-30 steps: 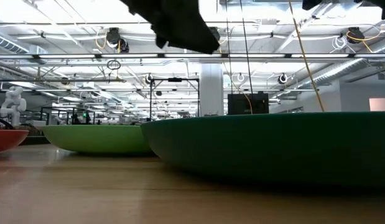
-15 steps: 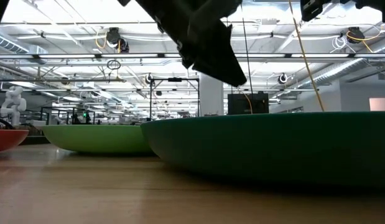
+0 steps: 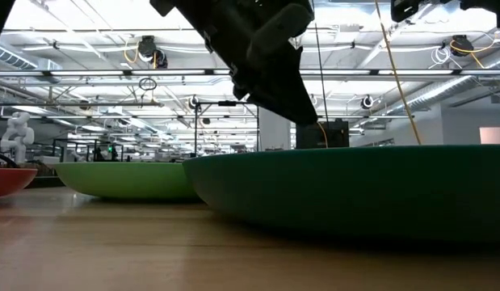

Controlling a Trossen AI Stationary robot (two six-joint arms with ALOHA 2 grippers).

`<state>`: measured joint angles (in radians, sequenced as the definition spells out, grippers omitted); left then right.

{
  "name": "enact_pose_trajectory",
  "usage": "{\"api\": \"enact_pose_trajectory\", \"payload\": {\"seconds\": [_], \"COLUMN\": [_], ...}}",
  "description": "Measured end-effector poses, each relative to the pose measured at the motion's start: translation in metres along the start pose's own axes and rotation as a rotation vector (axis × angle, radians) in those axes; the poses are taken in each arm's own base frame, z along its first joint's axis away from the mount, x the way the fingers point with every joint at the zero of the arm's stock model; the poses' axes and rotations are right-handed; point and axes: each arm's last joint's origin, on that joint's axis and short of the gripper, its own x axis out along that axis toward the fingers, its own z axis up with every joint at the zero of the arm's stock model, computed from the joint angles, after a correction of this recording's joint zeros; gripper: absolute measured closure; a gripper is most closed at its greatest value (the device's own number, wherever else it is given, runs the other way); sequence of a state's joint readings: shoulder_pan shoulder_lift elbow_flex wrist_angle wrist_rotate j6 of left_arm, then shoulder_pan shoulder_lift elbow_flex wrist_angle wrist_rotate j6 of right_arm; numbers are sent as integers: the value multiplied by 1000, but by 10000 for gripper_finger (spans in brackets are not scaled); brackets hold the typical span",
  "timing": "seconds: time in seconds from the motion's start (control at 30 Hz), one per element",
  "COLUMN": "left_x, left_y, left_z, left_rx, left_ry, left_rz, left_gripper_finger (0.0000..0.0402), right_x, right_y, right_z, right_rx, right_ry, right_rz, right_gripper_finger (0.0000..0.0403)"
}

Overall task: Stack plastic plates
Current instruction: Stack the green plate on top of the light green plate

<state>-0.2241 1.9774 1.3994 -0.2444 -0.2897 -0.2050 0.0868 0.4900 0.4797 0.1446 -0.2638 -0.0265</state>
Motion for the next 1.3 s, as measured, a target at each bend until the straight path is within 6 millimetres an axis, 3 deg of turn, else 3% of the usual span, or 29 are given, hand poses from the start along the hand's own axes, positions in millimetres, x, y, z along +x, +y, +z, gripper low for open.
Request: {"api": "enact_pose_trajectory", "payload": {"seconds": [0.6,0.8,0.87,1.03,1.3], "left_x": [1,2,2,3,4], "left_y": [6,6,8,10,14], "left_z": [-3,-3,-3,-3,-2], "left_rx": [-4,-14,-48,-87,-91], "left_ry": [45,45,45,43,35], "left_rz": [9,8,12,22,61], "left_gripper_finger": [288,382,391,364,267], "right_x": [0,0,0,0,0], "right_y": [0,0,0,0,0], "right_z": [-1,-1,0,0,0], "right_rx": [-88,-101,-112,-116,-123], "right_ry": [8,7,6,6,5], "right_rz": [-6,-6,-6,-7,-7], "right_gripper_finger": [289,289,289,289,289]}}
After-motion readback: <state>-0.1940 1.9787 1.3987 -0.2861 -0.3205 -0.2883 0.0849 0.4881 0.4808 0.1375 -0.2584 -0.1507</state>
